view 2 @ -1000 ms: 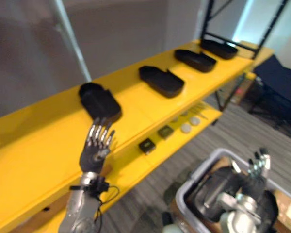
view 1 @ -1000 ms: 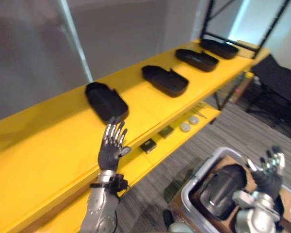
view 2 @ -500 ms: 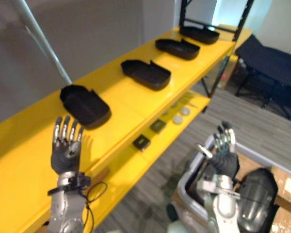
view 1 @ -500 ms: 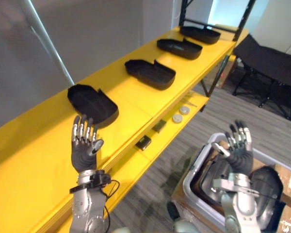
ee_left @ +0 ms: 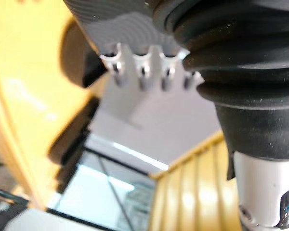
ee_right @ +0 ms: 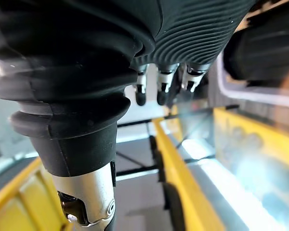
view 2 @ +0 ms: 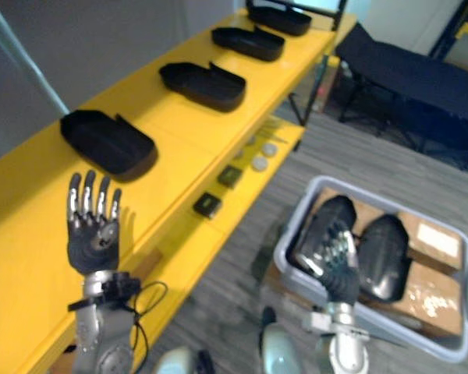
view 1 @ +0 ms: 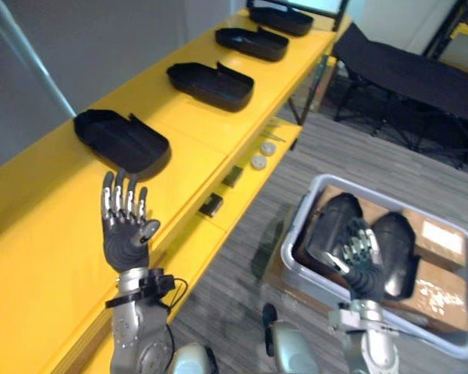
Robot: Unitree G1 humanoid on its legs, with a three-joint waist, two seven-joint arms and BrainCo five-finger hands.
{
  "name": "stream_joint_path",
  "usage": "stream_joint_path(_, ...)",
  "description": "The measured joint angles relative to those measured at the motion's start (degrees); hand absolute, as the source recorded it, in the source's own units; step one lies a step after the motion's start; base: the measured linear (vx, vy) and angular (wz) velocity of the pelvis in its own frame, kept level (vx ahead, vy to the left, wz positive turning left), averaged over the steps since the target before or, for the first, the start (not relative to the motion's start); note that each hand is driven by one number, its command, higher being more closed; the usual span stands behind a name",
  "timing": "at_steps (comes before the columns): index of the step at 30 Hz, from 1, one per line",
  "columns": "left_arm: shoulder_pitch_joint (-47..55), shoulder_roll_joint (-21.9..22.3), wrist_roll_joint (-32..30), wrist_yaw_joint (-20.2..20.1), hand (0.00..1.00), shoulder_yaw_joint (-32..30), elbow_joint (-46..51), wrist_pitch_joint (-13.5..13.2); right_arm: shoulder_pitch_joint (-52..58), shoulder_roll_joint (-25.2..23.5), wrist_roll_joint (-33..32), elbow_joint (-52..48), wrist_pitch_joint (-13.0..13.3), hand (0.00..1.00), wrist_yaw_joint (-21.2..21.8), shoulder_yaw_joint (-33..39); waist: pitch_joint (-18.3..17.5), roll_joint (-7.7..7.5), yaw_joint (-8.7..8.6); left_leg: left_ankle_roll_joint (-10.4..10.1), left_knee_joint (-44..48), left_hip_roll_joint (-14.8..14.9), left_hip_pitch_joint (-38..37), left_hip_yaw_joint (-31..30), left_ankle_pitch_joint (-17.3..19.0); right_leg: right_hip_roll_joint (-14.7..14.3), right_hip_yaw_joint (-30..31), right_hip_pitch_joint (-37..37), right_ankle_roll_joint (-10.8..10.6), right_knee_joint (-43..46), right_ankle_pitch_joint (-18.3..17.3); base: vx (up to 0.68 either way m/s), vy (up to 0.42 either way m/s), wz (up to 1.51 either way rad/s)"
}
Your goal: Walk over and take plastic housings, then place them on the shelf
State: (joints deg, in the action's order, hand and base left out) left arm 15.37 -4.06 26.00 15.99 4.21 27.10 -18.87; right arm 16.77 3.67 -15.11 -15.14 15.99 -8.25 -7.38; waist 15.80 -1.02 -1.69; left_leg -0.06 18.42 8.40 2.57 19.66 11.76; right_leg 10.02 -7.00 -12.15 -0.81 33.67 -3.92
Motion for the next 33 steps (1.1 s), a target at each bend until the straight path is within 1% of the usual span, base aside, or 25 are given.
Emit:
stream_joint_path(1, 0.04, -0.06, -0.02, 0.35, 0.00, -0.29, -0.01, 0.37, -1.37, 0.19, 0.02, 1.35, -0.08, 0.00, -0.79, -0.83, -0.27, -0.47, 0.31, -0.18, 0.72, -0.14, 0.66, 0.05, -0.12, 0.96, -0.67, 0.67, -0.87, -0.59, 0.20, -0.12, -0.226, -0.61)
stream_joint_path(2, -0.51, 0.14, -0.04, 0.97, 0.00, -0.74, -0.19, 1.00, -4.07, 0.55, 0.02, 3.56, -0.30, 0.00, -2.10, -1.73, -0.44, -0.27, 1.01, 0.40, 1.19, -0.64, 2.46, -1.98, -0.60, -0.41, -1.62, 0.08, -2.50, -3.13, 0.89, -0.19, -0.149, -0.61)
stream_joint_path(3, -0.55, 0.41, -0.03, 0.83, 0.00, -0.28, -0.45, 1.85, -6.04, 1.23, 0.08, 5.52, -0.38, 0.00, -3.37, -1.76, -1.78, 1.51, 1.91, 0.03, -3.21, -2.27, 3.59, -7.91, -1.49, -2.02, 0.37, 1.55, -5.59, -10.90, 2.44, -0.21, -0.108, -0.76)
stream_joint_path(4, -0.40, 0.35, -0.05, 0.56, 0.00, -0.45, -0.52, 2.02, -6.52, 1.29, 0.12, 6.64, -0.42, 0.00, -4.00, -1.64, -2.47, 2.46, 3.07, -0.90, -5.24, -1.48, 3.51, -8.58, -3.70, -3.20, 2.59, 2.62, -6.03, -14.54, 2.68, -0.17, -0.096, -0.67)
stream_joint_path(5, -0.84, -0.01, -0.01, 0.18, 0.00, -1.40, -0.68, 2.40, -7.54, 0.35, 0.15, 7.95, -0.95, 0.00, -5.48, -1.64, -2.89, 1.75, 2.86, -1.49, -6.50, -1.43, 3.49, -6.53, -6.18, -1.02, 2.30, 2.32, -0.56, -8.24, -2.90, -0.10, -0.179, -0.57)
stream_joint_path(6, -0.96, 0.10, 0.02, 0.17, 0.00, -2.00, -0.79, 2.48, -7.99, 0.19, 0.20, 9.19, -1.42, 0.00, -6.24, -2.34, -3.13, 1.33, 2.93, -2.01, -6.22, -1.18, 3.55, -5.69, -6.81, 2.17, 1.92, 4.69, -1.24, -7.44, -5.28, -0.08, -0.221, -0.46)
stream_joint_path(7, -0.62, 0.05, 0.02, 0.13, 0.00, -2.02, -0.82, 2.50, -8.08, 0.21, 0.28, 9.72, -1.78, 0.00, -6.71, -3.06, -3.33, 1.01, 3.30, -2.21, -5.78, -0.73, 3.63, -4.80, -6.93, 3.76, 1.84, 6.30, -1.27, -9.05, -5.03, -0.13, -0.371, -0.70)
stream_joint_path(8, -0.14, -0.03, 0.08, 0.10, 0.00, -2.12, -1.14, 2.55, -8.06, -0.09, 0.60, 9.94, -2.53, 0.00, -7.13, -3.92, -3.84, 0.49, 4.19, -2.89, -4.13, 0.96, 4.86, -3.38, -7.06, 5.79, 1.46, 8.97, -1.23, -13.76, -2.25, -0.16, -0.349, -0.72)
stream_joint_path(9, -0.37, -0.08, 0.46, 0.06, 0.00, -2.51, -1.31, 2.61, -8.27, -0.51, 2.30, 9.88, -2.61, 0.00, -7.51, -3.97, -4.10, 0.51, 4.03, -4.81, -2.27, 3.59, 7.42, -3.49, -7.38, 4.71, 1.06, 10.05, -5.53, -18.42, -0.96, -0.18, -0.368, -0.70)
stream_joint_path(10, -0.44, 0.10, 0.71, -0.08, 0.00, -3.06, -1.35, 2.61, -8.27, -0.43, 2.61, 9.87, -2.65, 0.00, -7.70, -3.90, -4.12, 0.55, 4.15, -5.94, -2.17, 4.92, 8.09, -3.47, -7.97, 3.55, -0.56, 10.14, -7.24, -20.57, -1.24, -0.17, -0.309, -0.64)
stream_joint_path(11, -0.07, 0.84, 0.93, -0.37, 0.00, -3.31, -1.61, 2.61, -7.75, -0.26, 2.60, 9.53, -2.84, 0.00, -7.71, -3.38, -4.17, 0.60, 4.12, -8.15, -2.98, 7.31, 8.40, -3.17, -9.38, 1.06, -2.43, 11.33, -8.89, -25.79, -1.81, -0.20, -0.384, -0.52)
stream_joint_path(12, -0.04, 1.80, 1.12, -0.59, 0.00, -3.07, -2.66, 2.68, -7.25, -0.03, 2.55, 9.49, -2.87, 0.00, -7.50, -2.79, -4.08, 2.02, 3.77, -8.72, -3.72, 8.92, 8.39, -3.45, -10.32, -0.82, -3.04, 12.21, -8.43, -27.76, -0.59, -0.22, -0.414, -0.47)
stream_joint_path(13, 0.57, 3.52, 3.99, -1.02, 0.00, -2.69, -3.85, 3.22, -5.51, 1.49, 2.48, 9.32, -3.59, 0.00, -6.71, -1.15, -4.67, 3.29, 2.58, -8.96, -6.70, 10.54, 6.94, -3.62, -12.68, -3.23, -3.13, 12.76, -7.32, -29.39, 0.70, -0.17, -0.339, -0.28)
stream_joint_path(14, 2.17, 4.84, 7.48, -1.13, 0.00, -2.77, -3.98, 3.33, -3.44, 3.08, 2.79, 9.34, -4.31, 0.00, -6.57, 0.13, -4.96, 3.97, 1.76, -8.59, -9.19, 11.16, 4.46, -3.73, -14.49, -4.63, -1.95, 13.17, -6.56, -29.31, 0.87, -0.13, -0.220, -0.37)
stream_joint_path(16, 4.50, 4.91, 9.97, -1.97, 0.00, -2.78, -4.01, 3.60, -0.78, 4.17, 4.66, 8.96, -4.98, 0.00, -6.46, 1.80, -5.22, 3.84, 1.59, -7.74, -9.85, 10.69, 1.90, -4.93, -15.07, -5.42, 0.81, 12.78, -5.04, -29.60, -0.20, -0.09, -0.147, -0.68)
stream_joint_path(17, 5.70, 4.72, 9.94, -2.93, 0.00, -2.65, -4.06, 3.92, 0.63, 4.34, 4.60, 8.32, -4.98, 0.00, -6.29, 2.59, -5.56, 4.38, 1.15, -6.83, -9.51, 10.03, 1.32, -5.41, -14.23, -5.19, 1.25, 12.72, -4.91, -29.78, -0.32, -0.08, -0.081, -0.66)
stream_joint_path(19, 6.06, 4.43, 10.70, -5.79, 0.00, -0.55, -3.76, 3.95, 4.99, 4.57, 3.36, 6.63, -4.98, 0.00, -4.92, 5.54, -5.99, 5.03, 0.75, -5.71, -6.45, 6.09, 1.40, -5.91, -8.32, -3.41, 1.01, 12.25, -4.58, -30.31, 0.44, -0.06, 0.049, -0.28)
stream_joint_path(20, 5.98, 4.38, 11.45, -6.38, 0.00, -0.16, -3.62, 3.92, 5.48, 4.57, 3.35, 6.66, -4.98, 0.00, -4.86, 6.04, -5.99, 5.02, 0.75, -5.53, -6.83, 5.19, 1.38, -6.93, -7.28, -3.05, 0.91, 12.13, -4.85, -30.44, 0.74, -0.09, 0.124, -0.08)
stream_joint_path(22, 6.05, 4.10, 12.47, -7.26, 0.00, 0.49, -3.73, 3.94, 5.75, 4.50, 2.41, 6.66, -4.97, 0.00, -4.94, 6.91, -6.10, 4.32, 0.74, -6.45, -8.45, 3.55, 1.19, -7.43, -7.71, -1.84, 0.87, 11.81, -5.53, -31.37, 2.07, -0.07, 0.111, -0.06)
stream_joint_path(23, 6.05, 3.27, 12.48, -7.83, 0.00, 1.11, -3.80, 4.05, 5.43, 3.97, 2.37, 6.90, -4.96, 0.00, -5.55, 6.85, -6.35, 3.56, 0.80, -6.66, -9.39, 2.67, 1.06, -7.00, -8.08, -1.01, 0.85, 11.85, -6.24, -32.74, 3.27, -0.03, 0.102, -0.14)
stream_joint_path(25, 5.97, 1.85, 12.37, -8.54, 0.00, 1.21, -4.28, 4.41, 3.85, 3.47, 2.20, 8.62, -5.00, 0.00, -6.40, 6.80, -6.34, 2.30, 1.01, -6.97, -10.50, 1.73, 0.79, -6.78, -8.74, -0.17, 0.85, 12.00, -6.52, -34.16, 5.01, 0.00, 0.079, -0.09)
stream_joint_path(26, 5.73, 0.96, 12.36, -8.91, 0.00, 1.32, -5.02, 4.49, 2.10, 3.17, 1.30, 10.68, -5.00, 0.00, -7.80, 6.94, -6.16, 1.62, 0.97, -7.01, -10.94, 1.31, 0.68, -6.76, -8.96, 0.13, 0.84, 12.00, -7.30, -34.47, 5.90, 0.02, 0.040, -0.04)
stream_joint_path(29, 3.99, 0.44, 11.52, -9.92, 0.00, 1.64, -5.90, 5.33, -2.67, 3.23, 0.06, 16.47, -5.09, 0.00, -12.06, 8.32, -5.82, 1.44, 1.11, -7.41, -10.89, 0.65, 2.10, -7.59, -9.24, 0.44, 0.37, 11.48, -7.38, -35.37, 7.13, 0.01, 0.011, 0.07)
stream_joint_path(31, 2.35, 0.23, 11.12, -10.32, 0.00, 2.12, -5.94, 6.11, -7.81, 3.69, -0.75, 22.42, -6.27, 0.00, -14.12, 9.84, -5.48, 1.44, 1.17, -7.36, -10.61, 0.45, 4.04, -8.45, -9.38, 0.52, -0.34, 10.21, -7.48, -35.62, 7.64, -0.02, 0.011, 0.16)
stream_joint_path(33, -0.61, -0.25, 6.11, -11.21, 0.00, 2.81, -6.09, 6.93, -16.73, 6.30, -2.24, 30.60, -7.78, 0.00, -17.57, 11.11, -2.46, 1.57, 2.00, -7.33, -9.88, -0.04, 5.90, -10.78, -9.41, 0.47, -1.03, 9.88, -7.25, -36.35, 8.74, -0.04, 0.016, 0.15)
